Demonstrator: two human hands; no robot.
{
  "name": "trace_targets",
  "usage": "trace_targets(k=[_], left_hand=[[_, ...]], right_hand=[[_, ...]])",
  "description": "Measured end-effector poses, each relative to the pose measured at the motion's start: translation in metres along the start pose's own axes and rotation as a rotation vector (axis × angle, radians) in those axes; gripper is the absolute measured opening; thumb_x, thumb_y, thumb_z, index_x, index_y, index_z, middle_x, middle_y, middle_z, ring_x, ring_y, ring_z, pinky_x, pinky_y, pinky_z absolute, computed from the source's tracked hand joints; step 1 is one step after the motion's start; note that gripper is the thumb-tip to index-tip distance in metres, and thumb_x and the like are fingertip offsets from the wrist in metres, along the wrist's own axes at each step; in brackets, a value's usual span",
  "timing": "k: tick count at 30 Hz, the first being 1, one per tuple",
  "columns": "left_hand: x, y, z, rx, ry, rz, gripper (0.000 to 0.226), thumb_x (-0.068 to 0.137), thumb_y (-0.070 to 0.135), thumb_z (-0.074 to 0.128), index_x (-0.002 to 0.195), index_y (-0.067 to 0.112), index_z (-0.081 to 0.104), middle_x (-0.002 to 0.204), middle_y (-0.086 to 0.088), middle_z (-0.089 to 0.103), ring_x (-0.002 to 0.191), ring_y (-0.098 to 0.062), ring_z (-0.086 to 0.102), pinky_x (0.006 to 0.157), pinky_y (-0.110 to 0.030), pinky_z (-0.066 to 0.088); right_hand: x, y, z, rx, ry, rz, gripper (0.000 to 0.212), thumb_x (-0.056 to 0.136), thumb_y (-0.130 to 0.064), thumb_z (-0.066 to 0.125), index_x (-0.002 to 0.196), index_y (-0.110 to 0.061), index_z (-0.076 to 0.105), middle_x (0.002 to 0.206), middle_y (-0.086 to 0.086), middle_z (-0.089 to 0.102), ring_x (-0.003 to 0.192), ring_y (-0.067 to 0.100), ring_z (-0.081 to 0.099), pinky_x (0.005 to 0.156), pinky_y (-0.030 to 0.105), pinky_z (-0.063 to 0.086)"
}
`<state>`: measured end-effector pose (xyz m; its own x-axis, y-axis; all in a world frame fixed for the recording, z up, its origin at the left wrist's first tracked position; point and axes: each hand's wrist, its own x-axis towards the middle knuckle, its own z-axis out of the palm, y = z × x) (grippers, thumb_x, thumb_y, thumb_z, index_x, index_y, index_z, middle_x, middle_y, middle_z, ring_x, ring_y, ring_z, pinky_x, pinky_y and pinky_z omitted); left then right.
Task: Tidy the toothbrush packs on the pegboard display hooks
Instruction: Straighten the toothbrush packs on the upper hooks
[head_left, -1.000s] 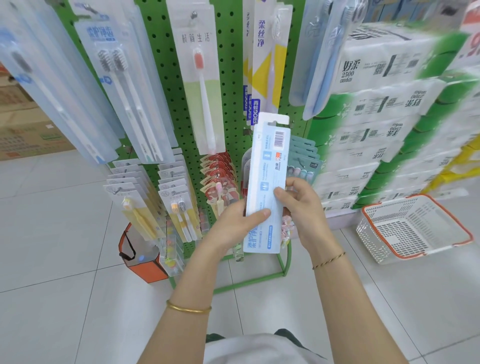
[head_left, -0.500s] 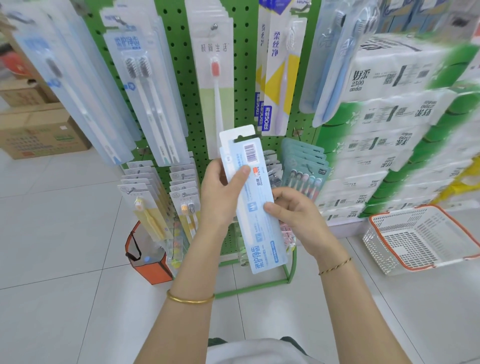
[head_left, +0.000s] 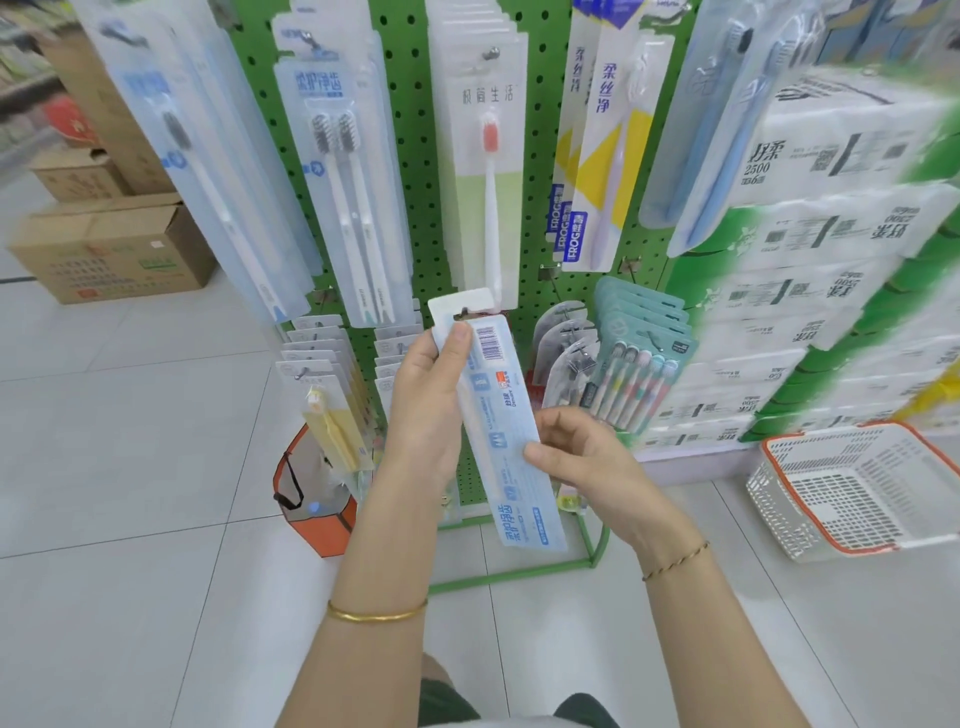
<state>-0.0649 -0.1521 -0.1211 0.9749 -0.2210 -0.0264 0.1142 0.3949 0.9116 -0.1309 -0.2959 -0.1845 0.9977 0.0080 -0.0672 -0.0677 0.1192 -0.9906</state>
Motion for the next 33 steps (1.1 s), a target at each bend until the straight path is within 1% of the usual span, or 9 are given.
trace_targets(k=[5,8,11,14,20,23,26,29,33], left_hand=[[0.011,0.022,-0.017,-0.101,-0.079,-0.019,0.016,0.096,0.025,0.049,0.090,0.013,0.058,0.081,-0.001,0.063,0.069,-0.013,0.060,0.065,-0.028,0.050],[0.019,0.038,-0.025,-0.113,-0.073,-0.043,0.016,0.095,0.026,0.049,0.090,0.012,0.055,0.083,-0.006,0.059,0.071,-0.016,0.059,0.063,-0.026,0.051],[0.025,0.053,-0.032,-0.089,-0.055,-0.049,0.015,0.097,0.025,0.048,0.094,0.012,0.055,0.090,-0.008,0.065,0.084,-0.022,0.059,0.077,-0.031,0.050],[0.025,0.065,-0.036,0.064,-0.025,0.007,0.019,0.097,0.029,0.050,0.107,0.014,0.055,0.099,-0.003,0.064,0.095,-0.019,0.059,0.088,-0.035,0.047],[0.011,0.090,-0.048,0.244,-0.014,0.121,0.035,0.099,0.040,0.041,0.117,0.013,0.056,0.110,-0.004,0.068,0.101,-0.015,0.066,0.095,-0.039,0.051],[0.005,0.101,-0.047,0.386,-0.104,0.214,0.013,0.094,0.025,0.057,0.106,0.024,0.056,0.108,0.005,0.065,0.097,-0.004,0.064,0.088,-0.026,0.053],[0.007,0.108,-0.043,0.444,-0.111,0.305,0.026,0.088,0.012,0.065,0.107,0.025,0.054,0.109,0.005,0.064,0.097,-0.009,0.064,0.087,-0.028,0.052],[0.014,0.120,-0.039,0.492,-0.079,0.384,0.034,0.084,0.006,0.068,0.101,0.031,0.053,0.102,0.005,0.065,0.095,-0.013,0.064,0.088,-0.034,0.053],[0.025,0.135,-0.035,0.515,-0.024,0.462,0.032,0.086,0.005,0.064,0.092,0.034,0.053,0.094,0.006,0.065,0.093,-0.018,0.063,0.089,-0.039,0.052]], right_hand=[[0.017,-0.010,0.020,-0.012,-0.199,0.043,0.086,0.059,-0.058,0.081,0.126,-0.010,0.055,0.123,0.009,0.064,0.114,0.021,0.060,0.090,0.029,0.049],[0.027,-0.020,0.040,-0.048,-0.236,0.016,0.086,0.059,-0.060,0.079,0.125,-0.009,0.058,0.123,0.011,0.064,0.116,0.025,0.059,0.098,0.035,0.046],[0.035,-0.033,0.060,-0.137,-0.201,0.000,0.082,0.057,-0.062,0.078,0.122,-0.014,0.060,0.118,0.001,0.066,0.111,0.016,0.060,0.092,0.029,0.047],[0.045,-0.039,0.074,-0.297,-0.012,-0.033,0.071,0.057,-0.056,0.077,0.117,-0.024,0.058,0.114,-0.004,0.063,0.108,0.012,0.058,0.094,0.033,0.047],[0.049,-0.054,0.105,-0.506,0.394,-0.165,0.060,0.061,-0.039,0.084,0.108,-0.028,0.047,0.109,-0.010,0.053,0.098,0.005,0.053,0.081,0.020,0.045],[0.052,-0.059,0.121,-0.592,0.607,-0.274,0.065,0.059,-0.041,0.085,0.103,-0.026,0.039,0.099,-0.013,0.042,0.094,0.008,0.047,0.077,0.019,0.042],[0.061,-0.064,0.136,-0.719,0.809,-0.377,0.070,0.059,-0.045,0.083,0.108,-0.016,0.042,0.096,-0.008,0.035,0.093,0.016,0.044,0.076,0.028,0.042],[0.075,-0.070,0.146,-0.799,0.907,-0.486,0.078,0.062,-0.046,0.082,0.114,-0.002,0.045,0.100,-0.003,0.035,0.092,0.023,0.045,0.073,0.037,0.046],[0.088,-0.081,0.154,-0.874,0.970,-0.612,0.077,0.064,-0.058,0.067,0.114,-0.007,0.040,0.099,0.006,0.046,0.088,0.025,0.048,0.063,0.035,0.046]])
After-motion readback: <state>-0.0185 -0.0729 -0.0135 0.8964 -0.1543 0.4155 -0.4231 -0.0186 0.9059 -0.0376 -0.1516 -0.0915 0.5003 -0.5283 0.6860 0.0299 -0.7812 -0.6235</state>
